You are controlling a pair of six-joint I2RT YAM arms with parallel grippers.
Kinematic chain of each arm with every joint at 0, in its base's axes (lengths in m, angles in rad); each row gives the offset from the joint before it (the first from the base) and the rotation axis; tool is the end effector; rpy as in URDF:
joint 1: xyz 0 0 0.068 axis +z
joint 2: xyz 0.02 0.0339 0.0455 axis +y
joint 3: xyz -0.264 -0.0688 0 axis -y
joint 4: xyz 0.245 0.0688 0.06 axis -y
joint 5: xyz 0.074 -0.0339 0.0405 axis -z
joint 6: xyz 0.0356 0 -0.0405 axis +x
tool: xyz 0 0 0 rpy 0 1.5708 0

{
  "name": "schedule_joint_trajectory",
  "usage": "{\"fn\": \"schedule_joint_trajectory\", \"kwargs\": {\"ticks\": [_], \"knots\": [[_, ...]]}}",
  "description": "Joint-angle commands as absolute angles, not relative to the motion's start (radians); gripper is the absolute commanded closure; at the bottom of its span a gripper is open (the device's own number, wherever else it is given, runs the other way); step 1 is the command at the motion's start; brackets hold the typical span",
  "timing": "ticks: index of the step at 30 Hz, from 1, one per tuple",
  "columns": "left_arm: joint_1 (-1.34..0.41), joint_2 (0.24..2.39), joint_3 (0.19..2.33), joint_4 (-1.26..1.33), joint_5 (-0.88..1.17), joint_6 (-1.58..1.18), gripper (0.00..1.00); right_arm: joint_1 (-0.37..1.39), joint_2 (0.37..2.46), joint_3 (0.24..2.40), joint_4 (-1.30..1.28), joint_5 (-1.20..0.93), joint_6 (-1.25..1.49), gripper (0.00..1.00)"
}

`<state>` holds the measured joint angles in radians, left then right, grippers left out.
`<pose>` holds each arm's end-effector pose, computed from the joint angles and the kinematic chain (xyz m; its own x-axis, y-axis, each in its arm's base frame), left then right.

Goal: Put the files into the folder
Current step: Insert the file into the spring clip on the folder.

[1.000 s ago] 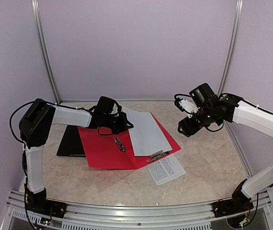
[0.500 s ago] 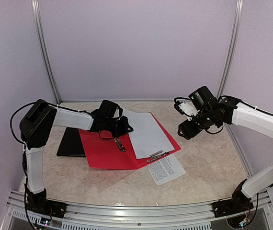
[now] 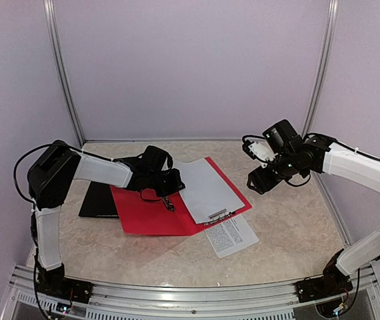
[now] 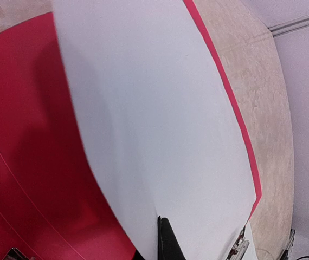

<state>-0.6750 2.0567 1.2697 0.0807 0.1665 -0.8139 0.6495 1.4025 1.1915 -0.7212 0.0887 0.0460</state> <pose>0.3412 -0.2807 0.1450 -0.8675 -0.2239 -0.4442 0.1224 0.7694 -0.6269 0.2354 0.1748 0.2932 -0.6645 -0.4471 -0.5987 -0.5304 0.8466 -0.0436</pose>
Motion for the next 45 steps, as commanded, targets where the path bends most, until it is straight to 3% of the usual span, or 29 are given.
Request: {"fn": "schedule_joint_trajectory", "kwargs": {"ticks": [1, 16, 26, 35, 42, 45], "knots": [[-0.684, 1.998, 1.248, 0.099, 0.115, -0.804, 1.0, 0.643, 1.413, 1.169, -0.709, 0.082, 0.05, 0.36], [-0.708, 2.002, 1.237, 0.104, 0.103, -0.801, 0.99, 0.643, 1.408, 1.159, -0.707, 0.08, 0.051, 0.36], [-0.721, 1.995, 1.223, 0.095, 0.069, -0.792, 0.87, 0.643, 1.41, 1.161, -0.704, 0.075, 0.049, 0.36], [-0.724, 1.973, 1.207, 0.088, 0.035, -0.778, 0.84, 0.644, 1.418, 1.164, -0.703, 0.07, 0.046, 0.36], [-0.729, 1.978, 1.212, 0.069, 0.031, -0.775, 0.66, 0.643, 1.417, 1.167, -0.704, 0.067, 0.047, 0.36], [-0.729, 1.973, 1.207, 0.06, 0.02, -0.772, 0.64, 0.643, 1.419, 1.166, -0.704, 0.065, 0.048, 0.36]]}}
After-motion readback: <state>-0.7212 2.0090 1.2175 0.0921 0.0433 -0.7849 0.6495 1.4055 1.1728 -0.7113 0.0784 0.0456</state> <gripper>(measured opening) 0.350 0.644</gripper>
